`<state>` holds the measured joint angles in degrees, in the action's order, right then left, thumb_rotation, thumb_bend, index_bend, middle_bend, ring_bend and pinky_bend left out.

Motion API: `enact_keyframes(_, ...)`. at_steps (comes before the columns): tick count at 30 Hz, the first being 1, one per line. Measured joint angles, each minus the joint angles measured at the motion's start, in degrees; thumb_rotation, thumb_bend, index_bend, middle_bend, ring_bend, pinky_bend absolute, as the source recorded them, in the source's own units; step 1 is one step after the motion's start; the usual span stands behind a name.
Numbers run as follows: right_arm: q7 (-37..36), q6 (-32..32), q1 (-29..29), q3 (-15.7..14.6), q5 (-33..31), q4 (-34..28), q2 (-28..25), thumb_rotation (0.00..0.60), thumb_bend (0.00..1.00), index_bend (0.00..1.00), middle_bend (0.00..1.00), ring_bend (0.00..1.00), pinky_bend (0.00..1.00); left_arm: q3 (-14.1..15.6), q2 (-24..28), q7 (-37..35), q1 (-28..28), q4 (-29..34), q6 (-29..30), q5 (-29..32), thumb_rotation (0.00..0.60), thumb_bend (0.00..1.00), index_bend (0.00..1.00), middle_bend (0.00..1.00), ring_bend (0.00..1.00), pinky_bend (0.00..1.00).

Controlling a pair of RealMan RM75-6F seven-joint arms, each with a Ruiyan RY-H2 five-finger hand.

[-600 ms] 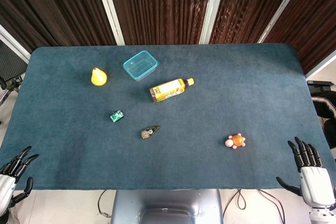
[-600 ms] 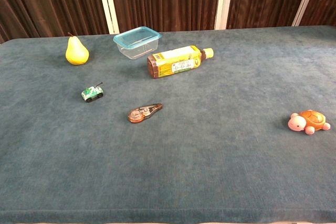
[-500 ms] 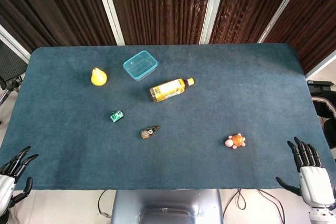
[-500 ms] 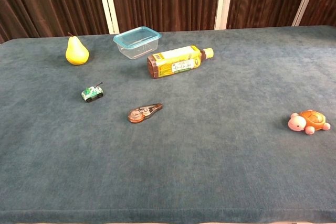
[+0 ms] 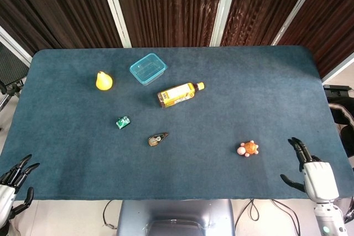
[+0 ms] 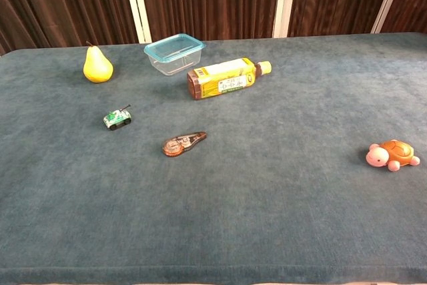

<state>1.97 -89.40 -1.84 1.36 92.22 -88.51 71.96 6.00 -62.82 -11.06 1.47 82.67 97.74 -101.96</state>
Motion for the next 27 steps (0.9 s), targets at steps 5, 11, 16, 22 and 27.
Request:
enact_keyframes(5,1.5,6.8,-3.9,2.2,-3.1,1.7,1.7,0.6,0.16,0.48,0.36,1.0,0.93,0.1,0.1,-0.2,0.1,0.1,0.1,-0.1,0.6,0.59,0.17,0.02,0.15,0.35)
enact_keyframes(11,1.1,14.3,-8.9,4.8,-8.3,5.7,5.4,0.6,0.27,0.51,0.36,1.0,0.94,0.3,0.3,-0.5,0.1,-0.2,0.1,-0.2,0.6,0.59,0.17,0.02,0.15,0.35)
enact_keyframes(16,-0.7,17.0,-11.2,6.0,-9.8,10.4,9.3,0.6,0.29,0.53,0.38,1.0,0.95,0.4,0.3,-0.8,0.1,-0.4,0.2,-0.5,0.6,0.59,0.17,0.02,0.15,0.35)
enact_keyframes(22,-2.2,19.6,-13.5,6.5,-11.2,15.5,13.4,0.6,0.29,0.52,0.4,1.0,0.95,0.4,0.5,-1.7,0.2,-0.6,0.4,-0.4,0.6,0.59,0.17,0.02,0.15,0.36)
enact_keyframes(27,-3.2,22.0,-14.8,6.5,-12.7,17.9,15.3,0.6,0.3,0.49,0.41,1.0,0.95,0.4,0.6,-2.5,0.1,-0.8,0.5,-0.3,0.6,0.59,0.17,0.02,0.15,0.36)
